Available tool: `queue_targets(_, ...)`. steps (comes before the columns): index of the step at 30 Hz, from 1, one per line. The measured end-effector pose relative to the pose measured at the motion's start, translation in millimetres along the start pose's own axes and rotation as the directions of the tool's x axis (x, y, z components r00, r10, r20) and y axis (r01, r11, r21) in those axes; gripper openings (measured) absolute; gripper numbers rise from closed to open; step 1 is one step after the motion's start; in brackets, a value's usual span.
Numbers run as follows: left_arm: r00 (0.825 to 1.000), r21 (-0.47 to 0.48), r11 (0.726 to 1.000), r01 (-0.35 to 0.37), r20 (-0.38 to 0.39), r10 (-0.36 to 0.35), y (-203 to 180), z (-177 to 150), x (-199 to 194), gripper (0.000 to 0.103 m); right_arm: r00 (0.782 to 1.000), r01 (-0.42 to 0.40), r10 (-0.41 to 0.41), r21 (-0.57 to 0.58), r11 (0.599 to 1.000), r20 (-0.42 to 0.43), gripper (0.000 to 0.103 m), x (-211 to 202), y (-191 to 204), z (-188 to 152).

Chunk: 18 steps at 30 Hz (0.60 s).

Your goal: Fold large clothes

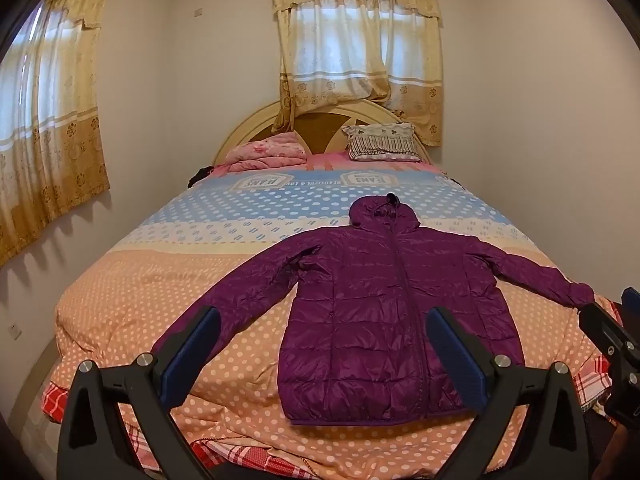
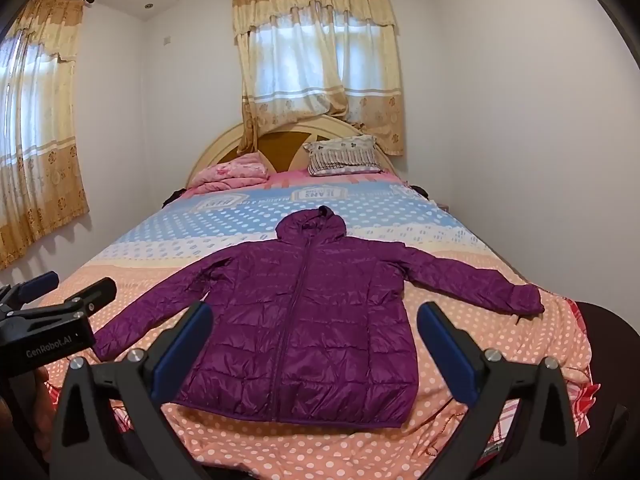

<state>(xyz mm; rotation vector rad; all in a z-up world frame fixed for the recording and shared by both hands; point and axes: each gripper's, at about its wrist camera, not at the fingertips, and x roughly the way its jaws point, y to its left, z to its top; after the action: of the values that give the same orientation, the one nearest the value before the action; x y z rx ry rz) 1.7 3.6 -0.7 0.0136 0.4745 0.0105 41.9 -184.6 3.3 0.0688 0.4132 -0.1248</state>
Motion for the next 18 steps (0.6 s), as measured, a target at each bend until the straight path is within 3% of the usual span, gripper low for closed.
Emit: queue_targets(18,1.0,-0.012,1.0,-0.014,-0.012,0.014,1.9,-2.6,3.6,0.102,1.0,-0.005,0.005,0.012,1.0,-0.011,0.103,3.7,-0.9,-4.4)
